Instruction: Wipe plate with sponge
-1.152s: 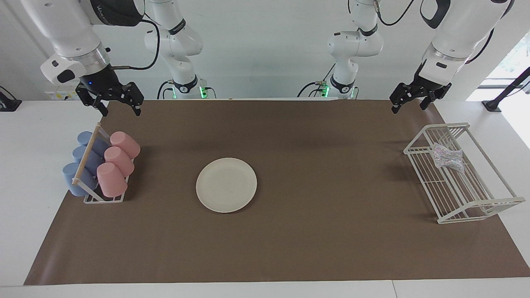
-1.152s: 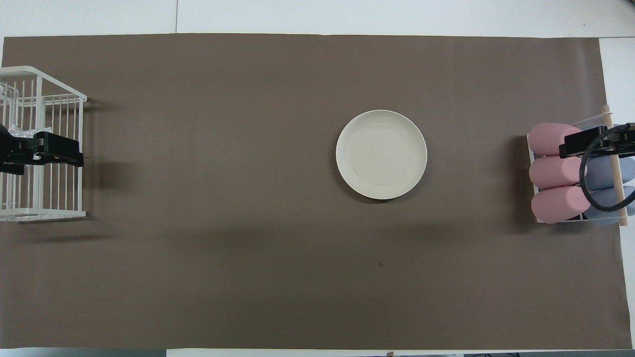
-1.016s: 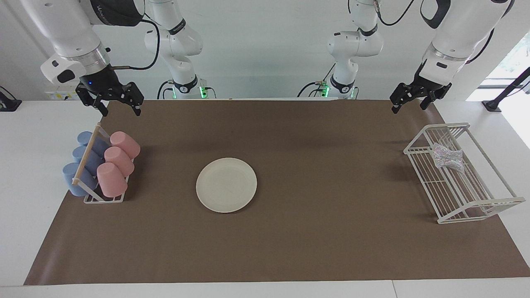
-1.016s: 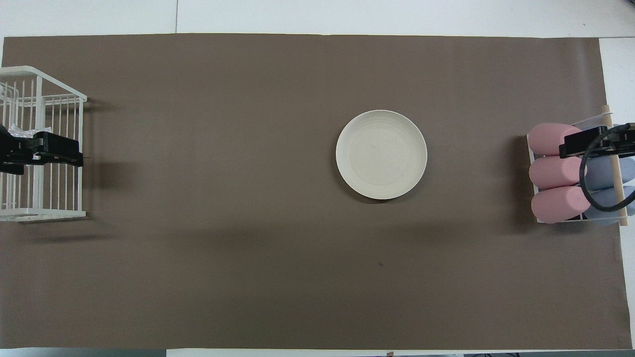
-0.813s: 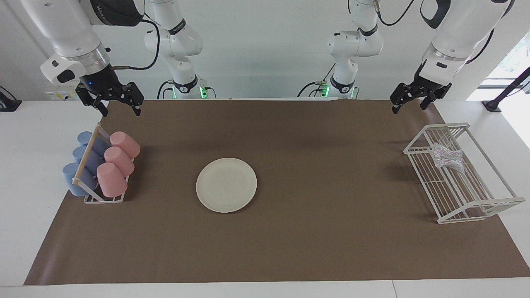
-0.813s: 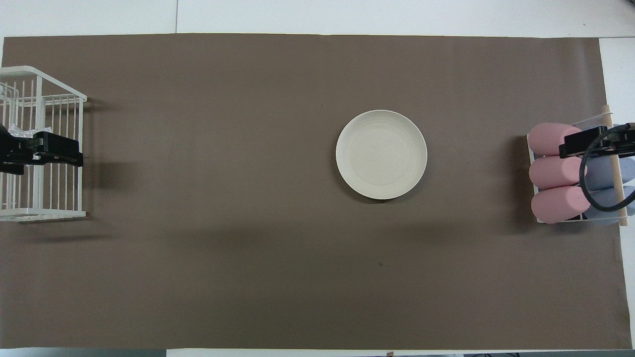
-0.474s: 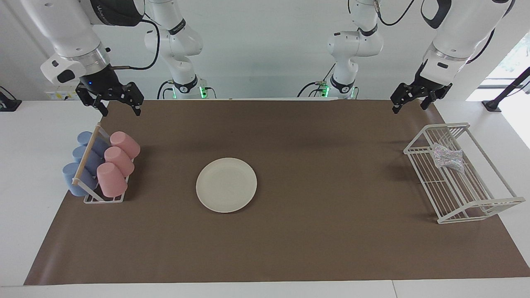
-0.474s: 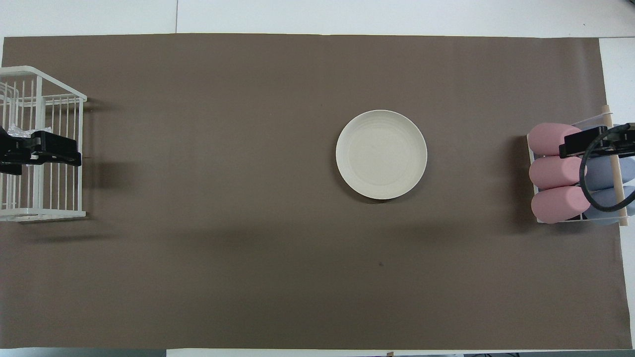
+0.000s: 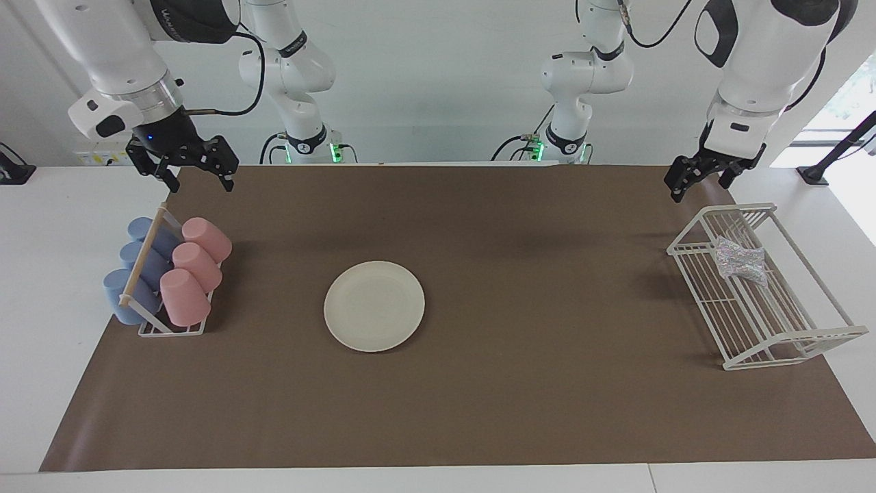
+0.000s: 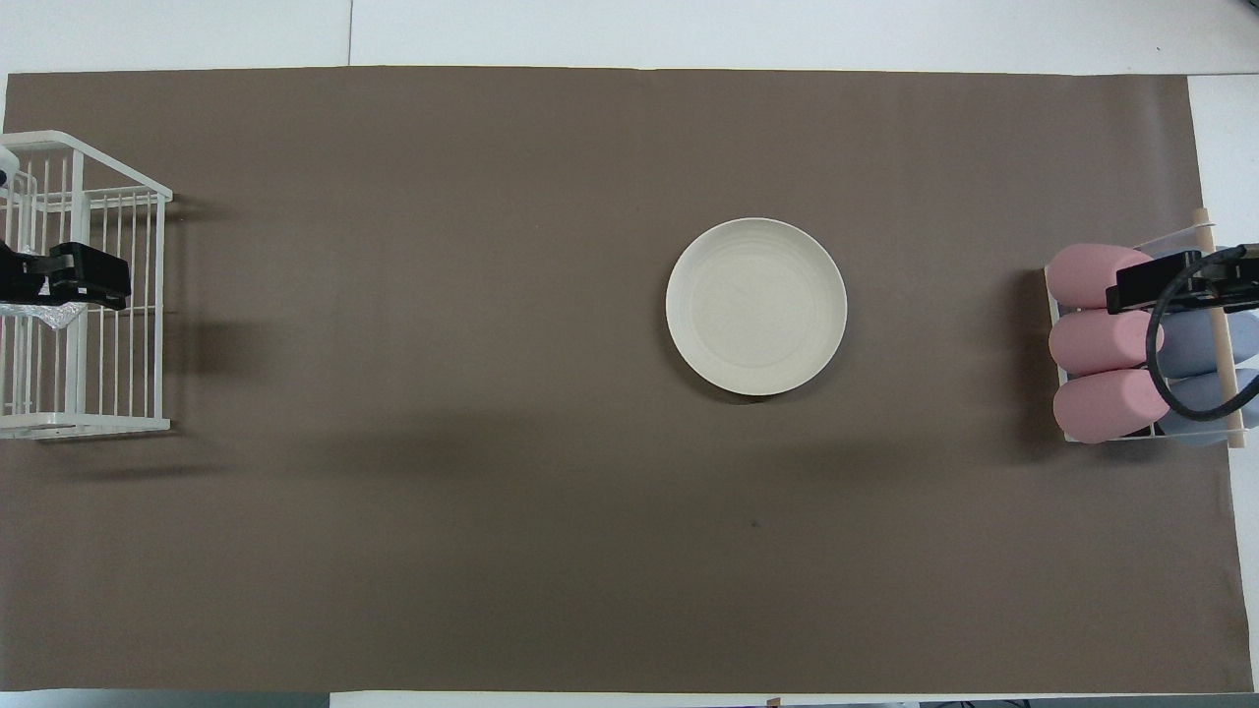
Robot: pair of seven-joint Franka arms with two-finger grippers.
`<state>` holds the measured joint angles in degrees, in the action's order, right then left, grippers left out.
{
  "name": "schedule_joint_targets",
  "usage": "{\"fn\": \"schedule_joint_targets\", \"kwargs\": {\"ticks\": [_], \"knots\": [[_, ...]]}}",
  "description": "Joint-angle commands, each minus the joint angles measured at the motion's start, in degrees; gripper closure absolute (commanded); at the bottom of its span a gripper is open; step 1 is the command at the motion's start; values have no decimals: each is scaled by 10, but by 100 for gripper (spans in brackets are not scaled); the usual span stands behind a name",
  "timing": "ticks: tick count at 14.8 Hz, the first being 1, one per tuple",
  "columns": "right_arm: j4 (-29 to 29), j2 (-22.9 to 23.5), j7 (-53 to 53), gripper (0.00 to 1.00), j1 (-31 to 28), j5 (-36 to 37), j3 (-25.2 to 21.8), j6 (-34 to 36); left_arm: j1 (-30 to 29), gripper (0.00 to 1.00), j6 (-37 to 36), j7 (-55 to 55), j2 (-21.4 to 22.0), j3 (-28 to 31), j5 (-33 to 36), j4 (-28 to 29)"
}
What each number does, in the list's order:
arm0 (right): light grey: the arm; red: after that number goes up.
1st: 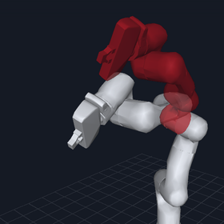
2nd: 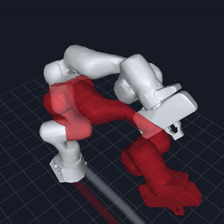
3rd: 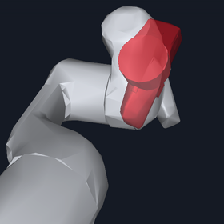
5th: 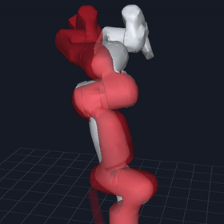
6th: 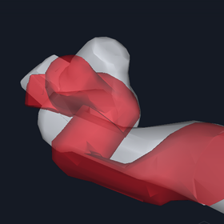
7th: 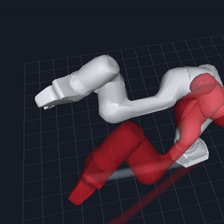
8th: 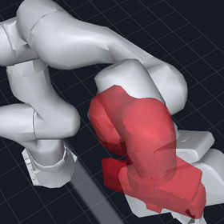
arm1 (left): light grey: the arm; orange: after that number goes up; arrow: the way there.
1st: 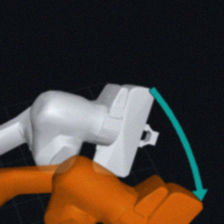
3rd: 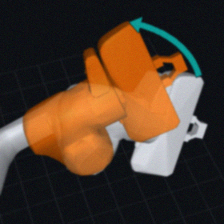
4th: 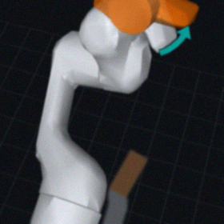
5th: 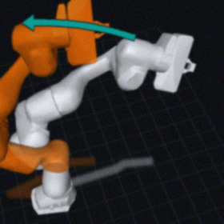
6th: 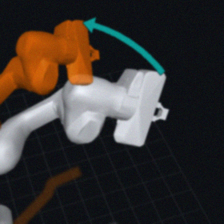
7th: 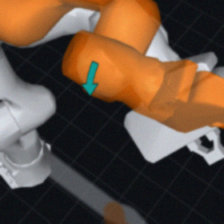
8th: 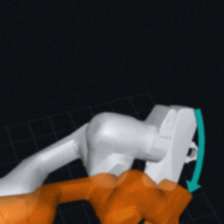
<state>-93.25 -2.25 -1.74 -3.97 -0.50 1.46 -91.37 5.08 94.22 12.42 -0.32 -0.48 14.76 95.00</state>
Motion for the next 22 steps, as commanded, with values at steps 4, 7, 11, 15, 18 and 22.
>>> {"fn": "schedule_joint_targets", "kwargs": {"ticks": [4, 7, 11, 15, 18, 22], "knots": [[2, -1, 24, 0, 2, 8, 2, 4, 33, 0, 59, 10, -111, 1, 203, 9], [2, -1, 39, 0, 2, 6, 3, 6, 40, 0, 59, 10, -147, 1, 316, 15], [3, -2, 95, 0, 13, 2, 3, 16, 58, 0, 47, 39, -205, 3, 452, 17], [6, -2, 160, 0, 14, 1, 12, 30, 51, 0, 36, 63, -201, 4, 454, 37], [5, -3, 197, 0, 14, 1, 14, 30, 52, 0, 4, 123, -198, 2, 452, 40], [7, -3, 268, 0, 15, -6, 27, 43, 52, 20, 4, 128, -195, 2, 450, 47]]}}
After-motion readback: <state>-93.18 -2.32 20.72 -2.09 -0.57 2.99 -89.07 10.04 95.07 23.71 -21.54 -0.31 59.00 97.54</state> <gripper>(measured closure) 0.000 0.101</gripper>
